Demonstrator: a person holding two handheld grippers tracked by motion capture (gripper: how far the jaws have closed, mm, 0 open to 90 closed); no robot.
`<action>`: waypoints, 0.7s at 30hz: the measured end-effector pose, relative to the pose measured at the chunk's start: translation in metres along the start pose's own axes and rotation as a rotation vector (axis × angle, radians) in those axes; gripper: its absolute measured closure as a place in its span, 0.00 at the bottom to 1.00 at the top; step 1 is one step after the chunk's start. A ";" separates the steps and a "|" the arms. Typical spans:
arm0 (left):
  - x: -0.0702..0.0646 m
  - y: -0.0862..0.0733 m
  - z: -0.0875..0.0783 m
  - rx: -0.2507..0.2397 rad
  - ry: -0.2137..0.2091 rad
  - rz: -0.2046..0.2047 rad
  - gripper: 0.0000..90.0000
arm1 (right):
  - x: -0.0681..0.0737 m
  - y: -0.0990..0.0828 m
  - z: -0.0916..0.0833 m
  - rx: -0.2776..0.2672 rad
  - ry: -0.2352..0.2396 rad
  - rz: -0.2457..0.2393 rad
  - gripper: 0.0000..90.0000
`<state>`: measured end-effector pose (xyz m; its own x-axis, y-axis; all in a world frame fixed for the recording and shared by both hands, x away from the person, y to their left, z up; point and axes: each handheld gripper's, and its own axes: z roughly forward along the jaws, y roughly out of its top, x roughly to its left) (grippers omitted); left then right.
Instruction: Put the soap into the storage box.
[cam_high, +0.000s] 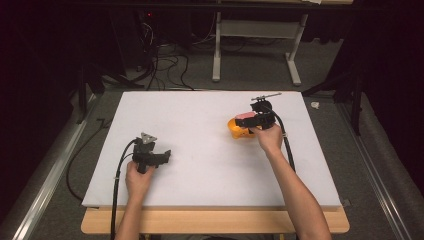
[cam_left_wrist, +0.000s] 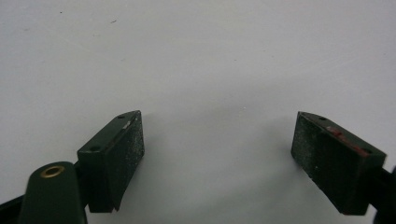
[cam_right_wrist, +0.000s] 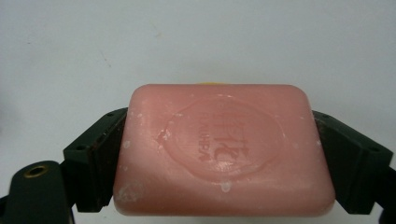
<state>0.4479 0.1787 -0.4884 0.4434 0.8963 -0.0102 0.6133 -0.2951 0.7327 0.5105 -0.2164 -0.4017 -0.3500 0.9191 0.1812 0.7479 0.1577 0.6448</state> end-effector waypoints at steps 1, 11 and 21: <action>0.000 0.000 0.000 0.000 0.000 0.001 0.19 | 0.000 0.001 0.002 0.001 -0.004 0.001 0.15; 0.000 0.000 0.000 0.000 0.001 0.000 0.19 | -0.002 -0.001 0.016 0.039 -0.029 0.020 0.15; 0.000 0.000 0.000 0.001 0.001 0.001 0.19 | -0.004 -0.002 0.026 0.056 -0.045 0.042 0.15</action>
<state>0.4479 0.1787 -0.4884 0.4429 0.8965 -0.0089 0.6134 -0.2958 0.7323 0.5246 -0.2109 -0.4231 -0.2931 0.9404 0.1727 0.7920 0.1376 0.5948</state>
